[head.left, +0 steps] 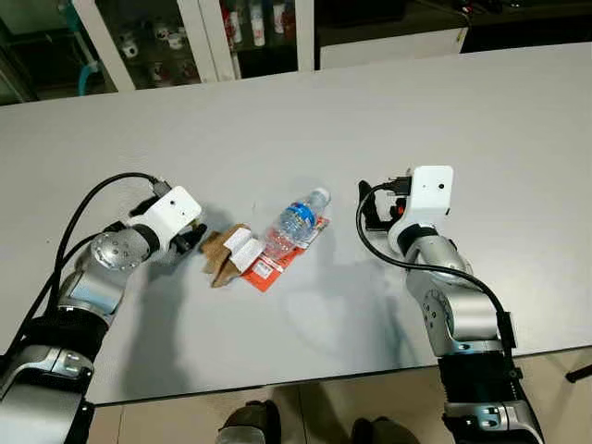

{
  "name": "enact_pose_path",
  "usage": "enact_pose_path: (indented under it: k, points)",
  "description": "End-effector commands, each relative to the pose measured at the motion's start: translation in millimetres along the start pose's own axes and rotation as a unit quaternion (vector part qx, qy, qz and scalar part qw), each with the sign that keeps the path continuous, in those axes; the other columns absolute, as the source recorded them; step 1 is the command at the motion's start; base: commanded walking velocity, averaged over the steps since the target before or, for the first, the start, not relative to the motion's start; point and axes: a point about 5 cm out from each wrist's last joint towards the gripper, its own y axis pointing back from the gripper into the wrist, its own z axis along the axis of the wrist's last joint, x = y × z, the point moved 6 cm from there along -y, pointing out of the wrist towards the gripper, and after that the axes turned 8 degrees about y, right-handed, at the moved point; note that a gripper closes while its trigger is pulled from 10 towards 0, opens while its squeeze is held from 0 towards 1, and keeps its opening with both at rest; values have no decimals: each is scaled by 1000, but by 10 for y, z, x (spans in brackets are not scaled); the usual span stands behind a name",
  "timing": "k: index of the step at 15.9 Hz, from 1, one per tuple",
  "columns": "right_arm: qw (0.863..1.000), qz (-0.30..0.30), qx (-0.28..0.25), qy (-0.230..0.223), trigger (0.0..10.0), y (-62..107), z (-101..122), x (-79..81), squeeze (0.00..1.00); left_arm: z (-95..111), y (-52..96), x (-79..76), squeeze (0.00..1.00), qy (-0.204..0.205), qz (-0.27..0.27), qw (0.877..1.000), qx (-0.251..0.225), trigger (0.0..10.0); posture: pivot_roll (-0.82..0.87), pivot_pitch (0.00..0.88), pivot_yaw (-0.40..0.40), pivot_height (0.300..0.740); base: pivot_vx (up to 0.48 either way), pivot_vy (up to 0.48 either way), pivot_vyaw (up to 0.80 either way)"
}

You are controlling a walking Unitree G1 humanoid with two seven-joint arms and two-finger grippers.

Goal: Picking trash to rubbish bin

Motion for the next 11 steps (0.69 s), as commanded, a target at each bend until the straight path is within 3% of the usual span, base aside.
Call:
enact_pose_path:
  k: [1,11]
  points:
    - [1000,3,4,-3,10000,10,-4,16,0,-468,20,-279,0,3,-38,996,79,0,13,156,72,720,0,0,0]
    - [1000,5,4,-3,10000,6,-2,22,0,-333,-42,-395,0,-10,-56,997,54,0,13,157,71,720,0,0,0]
